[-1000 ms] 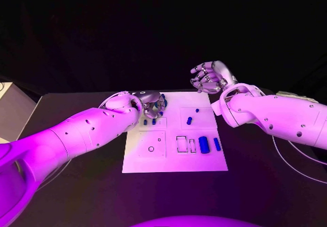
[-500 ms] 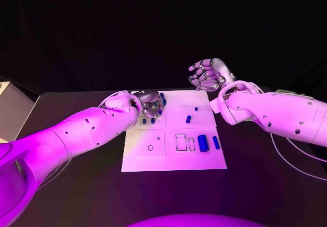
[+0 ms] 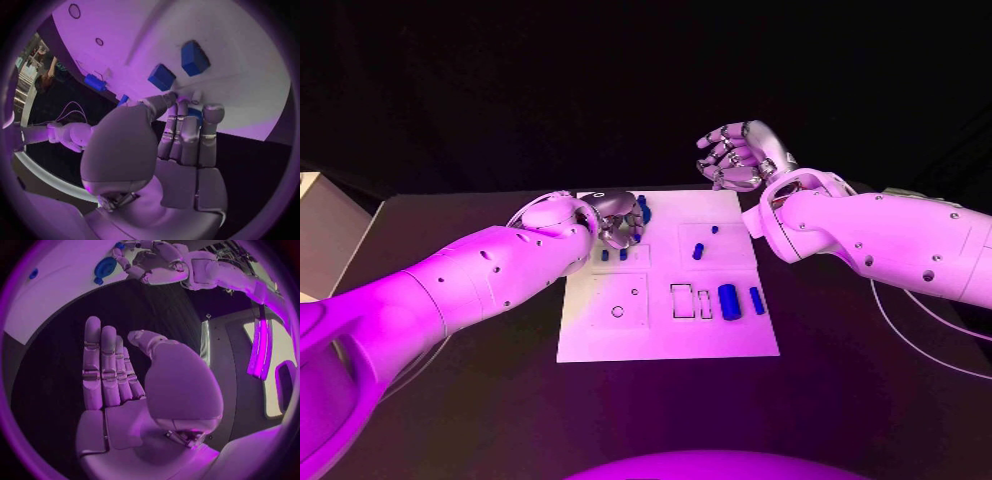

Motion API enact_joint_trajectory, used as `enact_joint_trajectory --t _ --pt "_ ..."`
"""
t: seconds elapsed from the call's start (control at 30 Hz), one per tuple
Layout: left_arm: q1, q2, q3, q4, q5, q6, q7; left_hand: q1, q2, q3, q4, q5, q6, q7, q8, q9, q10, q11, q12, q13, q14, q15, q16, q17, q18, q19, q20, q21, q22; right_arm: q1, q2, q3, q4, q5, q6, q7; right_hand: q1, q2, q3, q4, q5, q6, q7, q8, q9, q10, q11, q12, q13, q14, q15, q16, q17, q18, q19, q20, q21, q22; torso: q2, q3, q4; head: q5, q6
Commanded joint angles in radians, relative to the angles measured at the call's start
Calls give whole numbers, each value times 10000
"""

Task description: Assemble the parts on the task board

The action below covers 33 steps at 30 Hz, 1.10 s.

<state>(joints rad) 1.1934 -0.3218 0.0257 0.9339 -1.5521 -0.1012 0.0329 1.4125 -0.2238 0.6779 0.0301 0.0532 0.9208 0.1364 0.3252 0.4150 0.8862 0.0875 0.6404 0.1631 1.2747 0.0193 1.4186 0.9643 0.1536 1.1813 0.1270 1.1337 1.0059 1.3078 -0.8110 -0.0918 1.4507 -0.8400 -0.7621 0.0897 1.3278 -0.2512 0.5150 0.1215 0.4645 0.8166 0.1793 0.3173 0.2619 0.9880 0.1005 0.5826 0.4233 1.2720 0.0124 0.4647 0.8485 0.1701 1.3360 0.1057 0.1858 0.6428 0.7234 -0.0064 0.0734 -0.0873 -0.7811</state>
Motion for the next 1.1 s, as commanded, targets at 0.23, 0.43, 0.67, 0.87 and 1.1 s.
enact_joint_trajectory --t 0.23,0.43,0.67,0.87,1.1 --pt "-32 61 -9 -52 159 -334 313 -5 234 132 -219 1 416 33 -160 79 745 -72 -634 -171 410 -60 196 348 -201 226 -88 298 305 11 -5 6 38 -25 -13 89 -7 31 -41 -2 66 23 58 64 -14 42 -26 37 -17 83 8 -40 24 89 71 -31 -71 -17 4 5 0 -19 -4" --pt "-39 56 -11 -71 268 -533 372 -83 262 202 -371 1 545 59 -372 115 1263 -67 -1481 -317 625 -63 245 489 -238 335 -102 455 469 12 -18 6 49 -25 -16 89 -7 31 -41 -2 66 23 58 64 -14 42 -26 37 -17 83 8 -40 24 89 71 -31 -71 -17 0 7 11 -24 0" --pt "-48 41 -13 -66 355 -676 409 -151 265 250 -444 3 584 89 -540 141 1573 -29 -2204 -409 644 -38 228 433 -239 329 -80 474 482 13 -22 6 53 -26 -11 86 -7 31 -41 -2 66 23 58 64 -14 42 -26 37 -17 83 8 -40 24 89 71 -31 -71 -17 -1 1 12 -26 4" --pt "-87 -69 -7 71 563 -872 459 -139 300 275 -497 6 706 85 -560 179 1821 -45 -2456 -407 695 -56 242 478 -259 405 -82 563 584 14 -18 6 44 -26 -9 91 -7 31 -41 -2 66 23 58 64 -14 42 -26 37 -17 83 8 -40 24 89 71 -31 -71 -17 -3 -4 9 -14 17" --pt "-110 -434 30 557 860 -842 347 -146 298 273 -508 6 730 87 -570 186 1874 -47 -2518 -405 722 -62 254 513 -271 445 -84 605 632 13 -29 6 22 -26 -1 91 -8 34 -42 -1 67 30 55 69 -18 48 -29 44 -22 95 6 -47 35 90 80 -33 -70 -22 -18 -6 28 -30 22"
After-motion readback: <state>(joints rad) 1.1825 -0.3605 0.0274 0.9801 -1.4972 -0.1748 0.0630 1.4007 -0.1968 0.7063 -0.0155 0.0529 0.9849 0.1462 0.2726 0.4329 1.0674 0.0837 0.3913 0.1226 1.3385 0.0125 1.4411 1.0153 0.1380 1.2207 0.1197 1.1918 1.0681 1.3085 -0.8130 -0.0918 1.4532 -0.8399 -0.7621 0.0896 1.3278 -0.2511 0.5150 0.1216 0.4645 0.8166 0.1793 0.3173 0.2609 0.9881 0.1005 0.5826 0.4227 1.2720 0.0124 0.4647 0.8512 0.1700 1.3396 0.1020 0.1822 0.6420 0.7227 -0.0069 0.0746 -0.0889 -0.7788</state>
